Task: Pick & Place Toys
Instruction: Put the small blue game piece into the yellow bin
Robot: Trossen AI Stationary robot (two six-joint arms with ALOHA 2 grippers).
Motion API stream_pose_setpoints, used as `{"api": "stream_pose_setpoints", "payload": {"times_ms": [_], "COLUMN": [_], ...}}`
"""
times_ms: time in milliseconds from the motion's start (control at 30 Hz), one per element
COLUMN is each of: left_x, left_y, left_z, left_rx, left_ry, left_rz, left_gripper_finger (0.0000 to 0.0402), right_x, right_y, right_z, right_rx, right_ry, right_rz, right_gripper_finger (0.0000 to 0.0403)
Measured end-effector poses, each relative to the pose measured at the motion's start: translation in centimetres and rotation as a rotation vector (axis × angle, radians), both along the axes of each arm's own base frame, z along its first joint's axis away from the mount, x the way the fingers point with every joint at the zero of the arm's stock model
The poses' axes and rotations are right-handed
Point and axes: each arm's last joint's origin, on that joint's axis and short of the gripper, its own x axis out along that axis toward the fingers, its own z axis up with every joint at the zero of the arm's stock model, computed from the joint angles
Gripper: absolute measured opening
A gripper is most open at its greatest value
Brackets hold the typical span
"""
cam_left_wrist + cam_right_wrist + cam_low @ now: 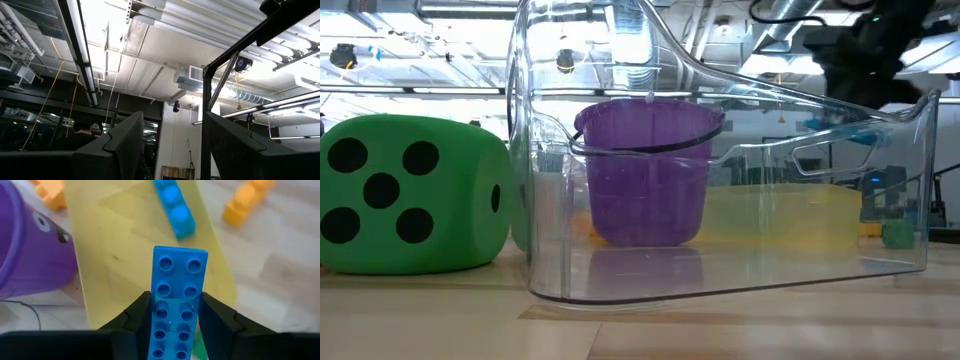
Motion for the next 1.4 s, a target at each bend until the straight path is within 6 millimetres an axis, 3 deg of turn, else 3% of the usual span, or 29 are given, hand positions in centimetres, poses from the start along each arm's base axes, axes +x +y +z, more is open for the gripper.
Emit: {"api": "stream_pose_setpoints", "payload": {"times_ms": [300, 533, 767, 1400], "left_x": [0.1, 0.4, 0.7, 0.9], "left_y": [-0.3, -1.2, -1.7, -1.7], "left_z": [0.0, 0.0, -0.1, -0.3], "left_rx": [0.006, 0.039, 0.053, 0.047], "left_ry": [0.0, -0.003, 0.003, 0.032], "left_rz": [-0.011, -0.031, -0.045, -0.043], "left_gripper_finger": [0.0205, 0.0205, 0.0205, 0.0205], "right_x": [0.0, 0.7, 2.2, 3.7], "right_y": [-4.6, -6.9, -7.6, -8.3], "right_z": [0.3, -0.6, -2.5, -5.4], "right_rx": [-0.081, -0.064, -0.017, 0.075], "right_ry": [0.045, 0.079, 0.154, 0.284], "right_rz": [0.219, 0.317, 0.425, 0.443], "right_gripper_finger": [0.0123, 0.0123, 0.0131, 0.0136]}}
